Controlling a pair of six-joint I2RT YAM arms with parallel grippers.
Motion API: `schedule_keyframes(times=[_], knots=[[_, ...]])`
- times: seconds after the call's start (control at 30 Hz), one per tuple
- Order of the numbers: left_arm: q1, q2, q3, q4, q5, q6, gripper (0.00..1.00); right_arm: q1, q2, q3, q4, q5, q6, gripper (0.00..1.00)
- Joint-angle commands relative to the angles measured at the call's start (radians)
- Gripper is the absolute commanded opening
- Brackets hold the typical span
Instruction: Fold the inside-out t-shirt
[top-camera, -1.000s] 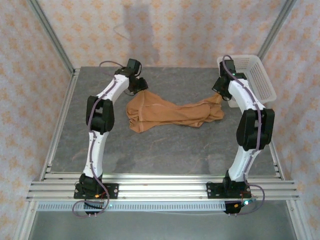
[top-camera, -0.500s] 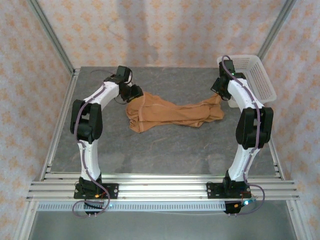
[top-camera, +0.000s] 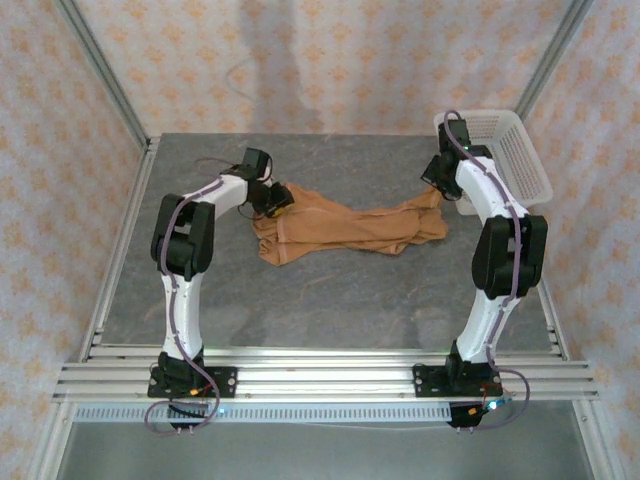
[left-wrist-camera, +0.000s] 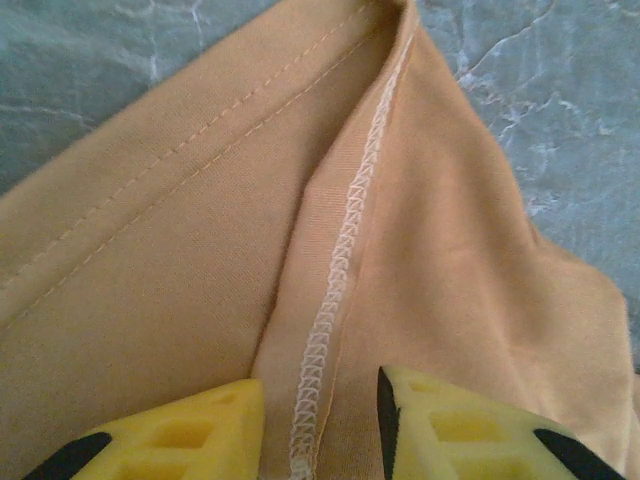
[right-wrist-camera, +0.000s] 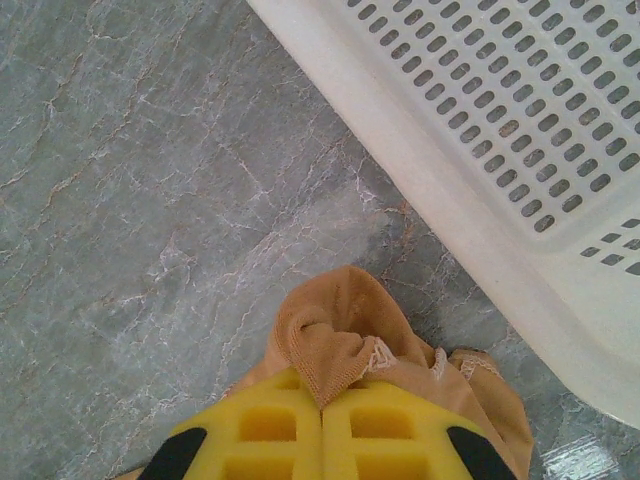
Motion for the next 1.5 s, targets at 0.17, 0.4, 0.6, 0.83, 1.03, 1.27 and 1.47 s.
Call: schedule_keyframes(times=[0.17, 0.4, 0.6, 0.83, 1.03, 1.27, 1.47], knots=[[-0.021, 0.035, 0.045, -0.022, -0.018, -0.014, 0.00, -0.004, -0.034, 0.029, -0.006, 0.001, 0.000, 0.00], [-0.023, -0.055, 0.170, -0.210, -0.123, 0.043, 0.00, -0.004, -0.054, 0.049, -0.030, 0.013, -0.009, 0.00], [-0.026, -0.195, 0.246, -0.327, -0.211, 0.080, 0.00, -0.004, -0.099, 0.050, -0.050, 0.012, -0.010, 0.00], [-0.031, -0.274, 0.162, -0.301, -0.158, 0.076, 0.10, -0.004, -0.159, 0.018, -0.050, -0.003, -0.005, 0.00], [-0.037, -0.336, -0.079, -0.162, -0.146, 0.036, 0.35, 0.001, -0.176, -0.025, -0.034, -0.021, 0.006, 0.00], [-0.037, -0.338, -0.226, -0.053, -0.111, 0.001, 0.32, 0.008, -0.170, -0.017, -0.038, -0.020, 0.000, 0.00], [-0.038, -0.287, -0.249, -0.011, -0.100, -0.012, 0.32, 0.010, -0.165, -0.019, -0.036, -0.017, -0.002, 0.00]])
